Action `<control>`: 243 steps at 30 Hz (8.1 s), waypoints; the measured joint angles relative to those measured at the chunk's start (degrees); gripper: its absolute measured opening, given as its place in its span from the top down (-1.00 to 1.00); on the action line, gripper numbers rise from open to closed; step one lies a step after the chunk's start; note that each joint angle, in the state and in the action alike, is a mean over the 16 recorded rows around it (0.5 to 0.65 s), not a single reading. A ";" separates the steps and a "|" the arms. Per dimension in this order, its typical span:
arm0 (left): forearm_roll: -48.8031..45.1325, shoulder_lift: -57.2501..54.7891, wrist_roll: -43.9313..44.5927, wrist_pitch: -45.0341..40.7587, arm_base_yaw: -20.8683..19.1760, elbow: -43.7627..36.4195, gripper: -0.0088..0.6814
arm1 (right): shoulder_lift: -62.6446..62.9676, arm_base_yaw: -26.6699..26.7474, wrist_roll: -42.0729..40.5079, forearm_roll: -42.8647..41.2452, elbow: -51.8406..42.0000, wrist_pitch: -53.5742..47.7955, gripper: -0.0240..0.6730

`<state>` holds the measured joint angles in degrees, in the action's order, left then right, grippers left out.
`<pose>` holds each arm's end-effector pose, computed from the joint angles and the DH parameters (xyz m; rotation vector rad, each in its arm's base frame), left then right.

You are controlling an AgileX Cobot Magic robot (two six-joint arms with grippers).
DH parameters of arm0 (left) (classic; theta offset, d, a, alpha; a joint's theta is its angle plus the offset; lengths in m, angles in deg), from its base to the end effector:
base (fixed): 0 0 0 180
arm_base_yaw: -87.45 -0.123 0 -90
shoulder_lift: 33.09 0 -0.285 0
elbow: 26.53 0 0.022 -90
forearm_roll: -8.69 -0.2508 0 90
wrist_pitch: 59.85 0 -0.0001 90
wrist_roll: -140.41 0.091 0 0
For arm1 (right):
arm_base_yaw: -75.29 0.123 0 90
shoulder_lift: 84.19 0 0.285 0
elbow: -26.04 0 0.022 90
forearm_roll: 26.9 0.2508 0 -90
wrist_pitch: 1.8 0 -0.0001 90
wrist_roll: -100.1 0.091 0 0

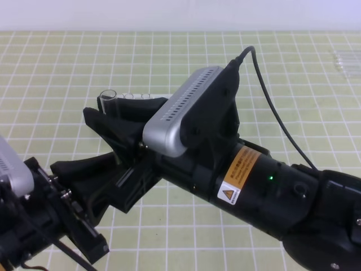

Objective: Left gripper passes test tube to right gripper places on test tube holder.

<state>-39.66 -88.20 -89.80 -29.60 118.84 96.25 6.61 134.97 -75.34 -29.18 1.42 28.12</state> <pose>0.1202 -0.1134 0.2801 0.6583 1.5128 -0.8096 0.1624 0.2813 0.3363 -0.7456 1.3352 0.8923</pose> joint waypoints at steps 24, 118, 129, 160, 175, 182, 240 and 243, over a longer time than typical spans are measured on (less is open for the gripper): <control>-5.18 5.59 -3.97 -4.07 0.00 -0.02 0.92 | 3.53 -0.43 -3.64 2.11 0.02 -5.19 0.90; -52.77 43.07 -56.05 -29.86 0.00 -20.79 0.98 | -5.04 -18.43 -6.97 3.70 3.51 8.41 0.90; -53.01 43.01 -56.08 -29.97 0.00 -20.90 0.97 | -20.11 -18.58 -6.25 2.20 14.58 8.76 0.90; -52.66 43.08 -56.27 -30.00 0.00 -20.67 0.98 | -32.72 -19.73 -0.99 1.91 20.02 13.86 0.90; -53.36 42.92 -56.44 -30.33 0.00 -21.09 0.98 | -34.43 -19.73 -0.74 0.85 20.02 15.53 0.90; -53.23 42.94 -56.41 -30.30 0.00 -21.02 0.98 | -35.31 -19.73 0.52 0.40 20.02 16.07 0.90; -53.35 42.92 -56.61 -30.48 0.00 -21.09 0.98 | -36.51 -19.75 1.49 -3.52 20.66 15.48 0.84; -53.35 42.92 -56.61 -30.52 0.00 -21.09 0.98 | -34.67 -19.75 1.17 -3.52 19.87 14.64 0.84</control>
<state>-93.01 -45.29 -146.41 -60.12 118.84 75.16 -28.07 115.22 -74.18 -32.70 21.28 42.77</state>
